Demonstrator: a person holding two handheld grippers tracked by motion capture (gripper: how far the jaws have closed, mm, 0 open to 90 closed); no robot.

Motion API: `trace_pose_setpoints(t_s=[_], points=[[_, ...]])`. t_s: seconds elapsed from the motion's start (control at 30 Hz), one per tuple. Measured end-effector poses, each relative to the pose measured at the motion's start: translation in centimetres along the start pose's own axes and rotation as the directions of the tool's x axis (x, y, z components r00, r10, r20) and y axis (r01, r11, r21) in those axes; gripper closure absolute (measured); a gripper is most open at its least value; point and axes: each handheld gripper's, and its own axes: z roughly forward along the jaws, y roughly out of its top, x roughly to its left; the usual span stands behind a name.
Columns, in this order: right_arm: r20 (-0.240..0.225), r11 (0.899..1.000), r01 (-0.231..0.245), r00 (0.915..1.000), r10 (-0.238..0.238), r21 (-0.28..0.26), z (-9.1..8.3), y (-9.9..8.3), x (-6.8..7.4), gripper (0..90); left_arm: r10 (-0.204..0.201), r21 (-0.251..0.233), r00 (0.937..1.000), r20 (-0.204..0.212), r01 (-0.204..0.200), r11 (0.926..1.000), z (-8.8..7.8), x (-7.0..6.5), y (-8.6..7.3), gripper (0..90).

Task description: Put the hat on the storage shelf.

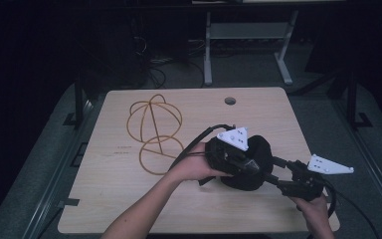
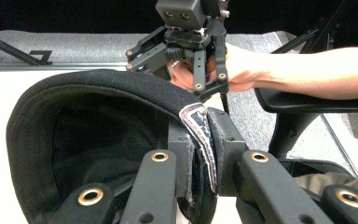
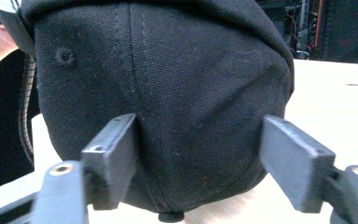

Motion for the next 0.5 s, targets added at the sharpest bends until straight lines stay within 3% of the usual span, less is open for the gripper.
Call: trace_pose_setpoints(t_s=[0.2,0.23,0.33,0.37,0.5], points=[[-0.05,1.0,0.009,0.9987,-0.009,-0.001,0.15,-0.16,0.02,48.0,0.022,0.025,0.9997,0.0,-0.022,0.9994,0.36,-0.25,0.51,80.7],[-0.067,1.0,0.006,0.9977,-0.006,-0.003,0.21,-0.22,0.02,53.9,0.024,0.026,0.9997,0.002,-0.024,0.9994,0.39,-0.26,0.54,80.7],[-0.081,1.0,0.01,0.9967,-0.01,-0.004,0.3,-0.27,0.08,59.3,0.025,0.026,0.9997,0.001,-0.025,0.9993,0.45,-0.28,0.62,80.7],[-0.086,1.0,0.021,0.996,-0.022,-0.009,0.37,-0.31,0.16,67.2,0.025,0.025,0.9997,0.003,-0.025,0.9994,0.45,-0.28,0.61,80.7],[-0.105,1.0,0.012,0.9944,-0.013,-0.005,0.58,-0.38,0.24,74.1,0.029,0.039,0.9996,0.001,-0.029,0.9988,0.48,-0.36,0.61,80.9]])
